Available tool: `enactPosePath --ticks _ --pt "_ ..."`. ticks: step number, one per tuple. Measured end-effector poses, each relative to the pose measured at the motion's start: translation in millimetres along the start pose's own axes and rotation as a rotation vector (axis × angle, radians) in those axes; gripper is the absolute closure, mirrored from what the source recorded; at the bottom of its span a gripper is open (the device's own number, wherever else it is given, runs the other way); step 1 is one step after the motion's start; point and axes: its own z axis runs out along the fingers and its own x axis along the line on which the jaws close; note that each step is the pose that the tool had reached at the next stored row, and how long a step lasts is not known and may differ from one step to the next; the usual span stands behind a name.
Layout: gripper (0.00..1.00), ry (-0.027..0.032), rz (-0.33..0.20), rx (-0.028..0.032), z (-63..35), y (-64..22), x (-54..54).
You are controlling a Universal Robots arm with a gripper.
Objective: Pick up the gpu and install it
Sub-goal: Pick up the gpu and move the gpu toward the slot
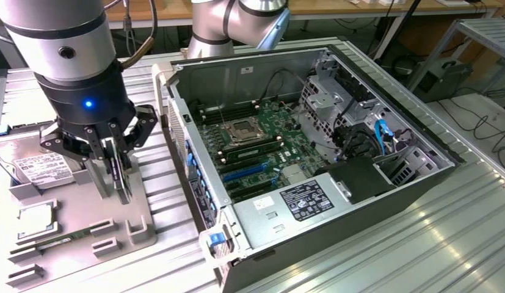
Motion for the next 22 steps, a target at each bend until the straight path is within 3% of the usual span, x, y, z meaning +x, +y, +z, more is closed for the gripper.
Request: enactPosePath --ticks 6,9,13,16,21,22 --pt "0.72 0.0001 0.0 -0.0002 -17.9 0.1 -0.4" --pt "0.72 0.0 0.0 -0.0008 -20.5 0.2 -0.4" --pt "0.72 -0.0001 0.0 -0.0059 -31.5 0.3 -0.7" --pt "0.72 -0.0004 0.0 -0.0113 -49.7 0.4 -1.1" --pt "0.72 -0.0006 0.0 -0.0158 -71.4 0.6 -1.5" --pt "0.72 -0.0005 0.0 -0.0162 -80.6 0.7 -1.8"
